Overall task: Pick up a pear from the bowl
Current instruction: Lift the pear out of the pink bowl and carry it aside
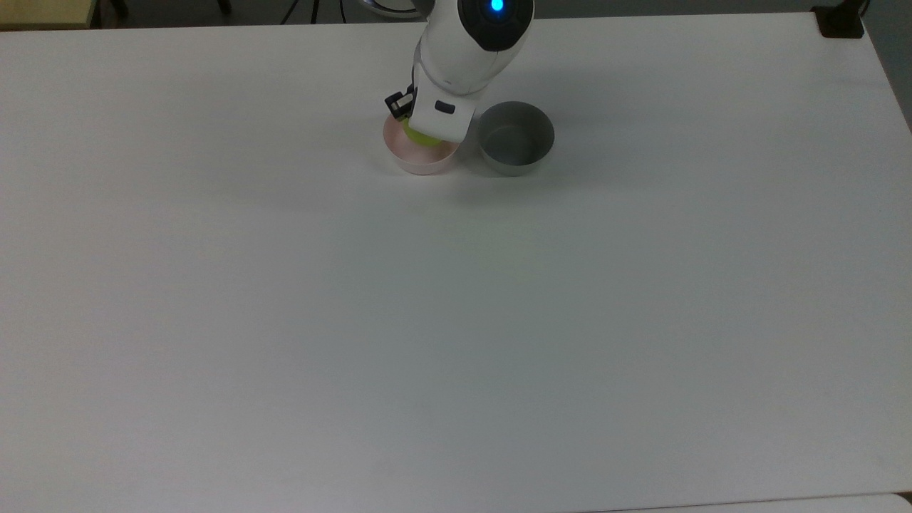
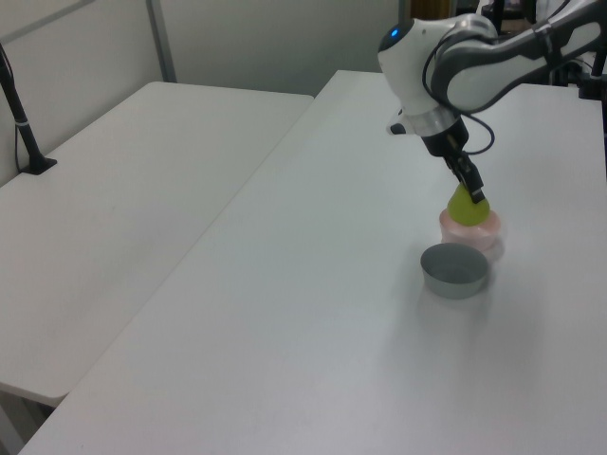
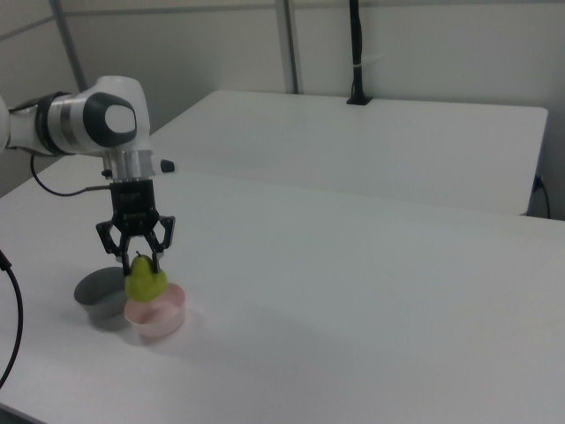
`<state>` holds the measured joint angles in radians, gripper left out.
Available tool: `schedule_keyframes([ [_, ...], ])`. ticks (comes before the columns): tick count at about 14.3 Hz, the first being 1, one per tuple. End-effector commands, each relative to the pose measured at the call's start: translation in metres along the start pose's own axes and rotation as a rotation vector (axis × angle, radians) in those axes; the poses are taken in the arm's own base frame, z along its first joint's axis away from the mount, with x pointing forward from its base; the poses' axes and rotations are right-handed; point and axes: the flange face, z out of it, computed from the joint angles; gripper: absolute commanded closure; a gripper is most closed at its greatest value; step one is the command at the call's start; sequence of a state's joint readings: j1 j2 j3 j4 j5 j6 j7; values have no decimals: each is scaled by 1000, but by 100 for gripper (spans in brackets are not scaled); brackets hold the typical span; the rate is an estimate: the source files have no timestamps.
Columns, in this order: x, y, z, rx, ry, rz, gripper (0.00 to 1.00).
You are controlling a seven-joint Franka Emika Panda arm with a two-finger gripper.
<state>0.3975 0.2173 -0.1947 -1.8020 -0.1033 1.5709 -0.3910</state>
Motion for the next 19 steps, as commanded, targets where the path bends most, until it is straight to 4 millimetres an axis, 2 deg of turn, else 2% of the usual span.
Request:
schedule_keyframes([
  [1, -19, -4, -35, 47, 18, -42, 77],
  [3, -23, 6, -43, 46, 39, -25, 77],
  [7, -58, 78, -57, 66, 105, 60, 77],
  [8, -70, 101, -55, 75, 113, 89, 77],
  [9, -78, 115, -54, 80, 119, 106, 77],
  [11, -92, 151, -41, 102, 115, 163, 77],
  [12, -92, 171, -33, 99, 129, 193, 77],
  [14, -78, 192, -17, 70, 162, 226, 77],
  [17, -49, 203, 19, 55, 125, 227, 77],
  [19, -40, 213, 40, 53, 122, 242, 76],
])
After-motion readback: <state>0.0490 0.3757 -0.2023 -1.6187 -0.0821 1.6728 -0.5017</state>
